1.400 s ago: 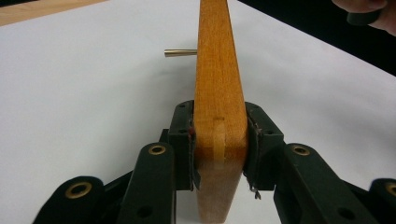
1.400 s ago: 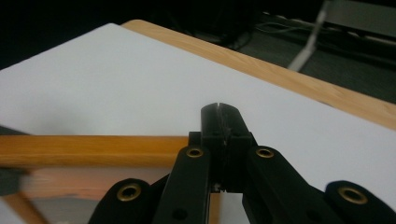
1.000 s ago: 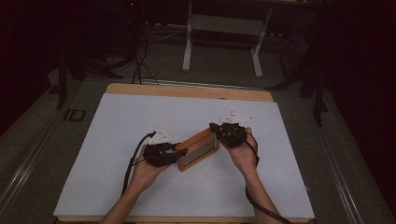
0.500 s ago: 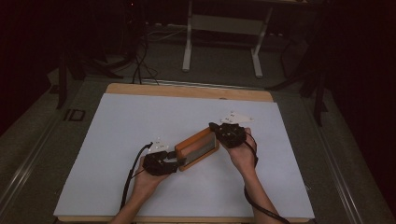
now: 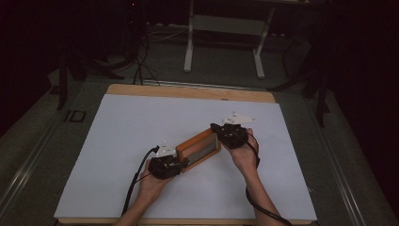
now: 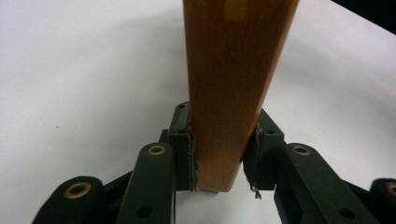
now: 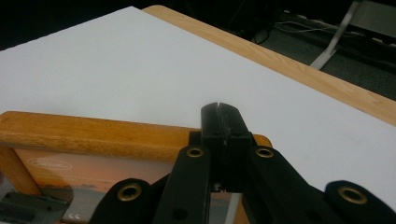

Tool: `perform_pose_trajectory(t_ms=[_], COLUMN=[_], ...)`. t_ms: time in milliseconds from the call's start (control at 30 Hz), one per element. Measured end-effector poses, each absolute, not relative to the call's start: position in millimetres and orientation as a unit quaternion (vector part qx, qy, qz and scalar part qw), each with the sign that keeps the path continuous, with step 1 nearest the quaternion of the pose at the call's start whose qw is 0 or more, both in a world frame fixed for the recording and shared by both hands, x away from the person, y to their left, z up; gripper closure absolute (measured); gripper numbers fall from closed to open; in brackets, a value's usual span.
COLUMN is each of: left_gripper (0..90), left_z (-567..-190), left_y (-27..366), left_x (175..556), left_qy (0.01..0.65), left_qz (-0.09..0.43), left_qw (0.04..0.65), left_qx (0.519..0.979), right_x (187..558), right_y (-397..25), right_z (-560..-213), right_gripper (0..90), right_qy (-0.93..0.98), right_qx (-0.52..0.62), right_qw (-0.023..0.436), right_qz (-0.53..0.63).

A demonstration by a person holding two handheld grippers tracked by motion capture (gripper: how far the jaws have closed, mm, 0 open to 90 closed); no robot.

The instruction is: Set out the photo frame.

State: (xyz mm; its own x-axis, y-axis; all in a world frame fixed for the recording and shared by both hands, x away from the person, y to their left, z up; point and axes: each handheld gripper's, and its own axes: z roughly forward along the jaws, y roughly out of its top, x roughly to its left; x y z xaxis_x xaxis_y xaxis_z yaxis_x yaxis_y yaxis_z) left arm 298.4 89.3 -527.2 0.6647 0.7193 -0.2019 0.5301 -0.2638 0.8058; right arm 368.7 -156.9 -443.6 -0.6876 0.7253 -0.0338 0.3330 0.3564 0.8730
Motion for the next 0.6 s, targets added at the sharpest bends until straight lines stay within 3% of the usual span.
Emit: perform_pose_trajectory(t_ms=[233, 600], left_gripper=[68.8, 69.0], left_z=[-511.3, -489.4], left_y=[87.4, 102.9], left_x=[294.5, 297.9], left_qy=[0.365, 0.365], left_qz=[0.124, 0.099], left_qw=[0.444, 0.466], left_qx=[0.808, 0.8], right_x=[366.5, 361.1], right_y=[-164.0, -174.8], right_z=[-439.6, -432.7], right_gripper=[84.5, 72.0], right_qy=[0.801, 0.807], right_qx=[0.33, 0.313], right_qw=[0.214, 0.216], right_qz=[0.452, 0.452])
